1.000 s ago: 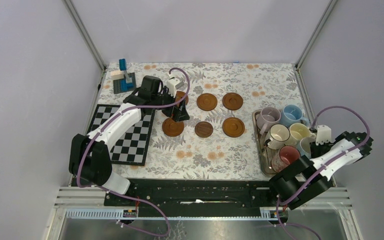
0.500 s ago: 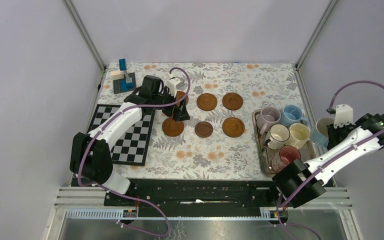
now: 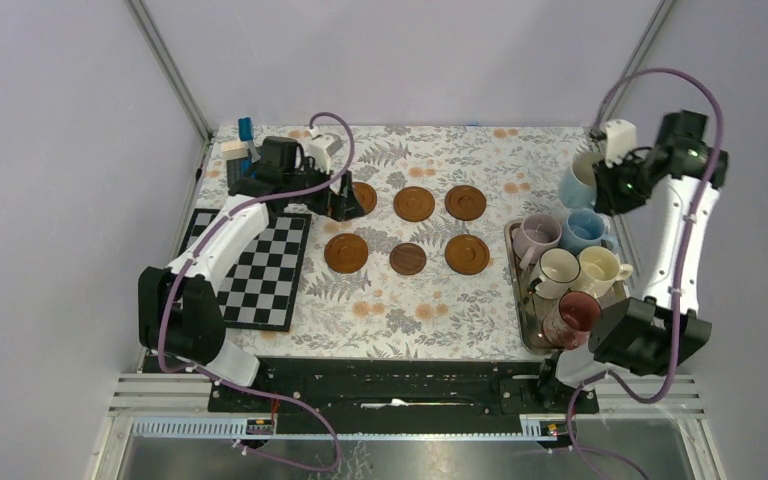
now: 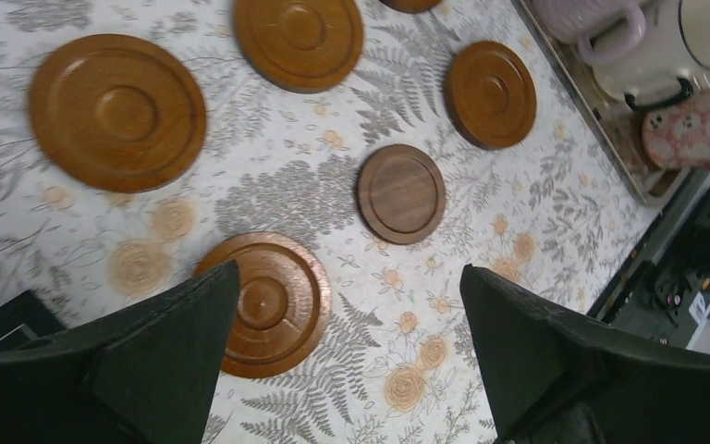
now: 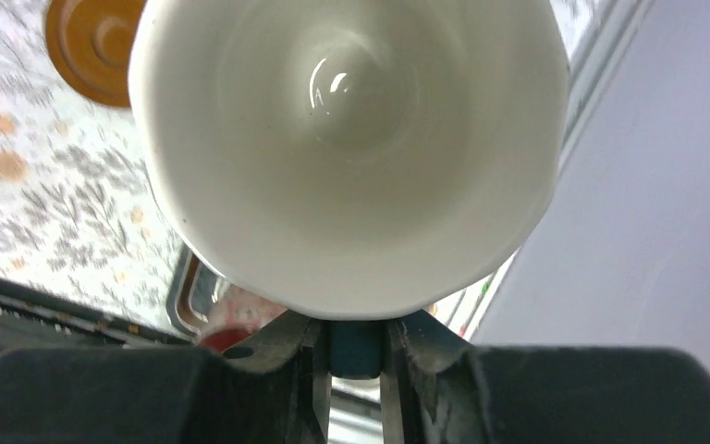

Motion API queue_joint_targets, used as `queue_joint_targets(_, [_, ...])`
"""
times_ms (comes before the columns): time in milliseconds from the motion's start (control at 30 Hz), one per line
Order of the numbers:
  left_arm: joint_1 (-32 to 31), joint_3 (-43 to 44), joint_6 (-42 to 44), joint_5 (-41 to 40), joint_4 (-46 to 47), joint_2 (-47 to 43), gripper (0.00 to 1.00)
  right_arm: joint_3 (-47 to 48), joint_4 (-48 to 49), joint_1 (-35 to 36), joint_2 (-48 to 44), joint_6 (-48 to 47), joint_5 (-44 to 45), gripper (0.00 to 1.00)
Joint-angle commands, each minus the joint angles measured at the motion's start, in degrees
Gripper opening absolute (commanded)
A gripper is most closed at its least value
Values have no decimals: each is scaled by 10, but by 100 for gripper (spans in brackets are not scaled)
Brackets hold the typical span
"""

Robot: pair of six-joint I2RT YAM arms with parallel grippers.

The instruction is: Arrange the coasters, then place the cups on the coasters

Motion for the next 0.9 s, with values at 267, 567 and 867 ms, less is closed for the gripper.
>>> queue_joint_targets(267, [73, 76, -22, -42, -71, -46, 99, 110, 176, 338, 121, 241, 77, 0])
queue_joint_targets(567, [102, 84, -16, -89, -105, -81, 99, 242, 227, 482, 278, 333, 107, 0])
queue_joint_targets(867, [126, 81, -7, -101, -101, -94, 99, 406, 226, 565, 437, 359, 144, 0])
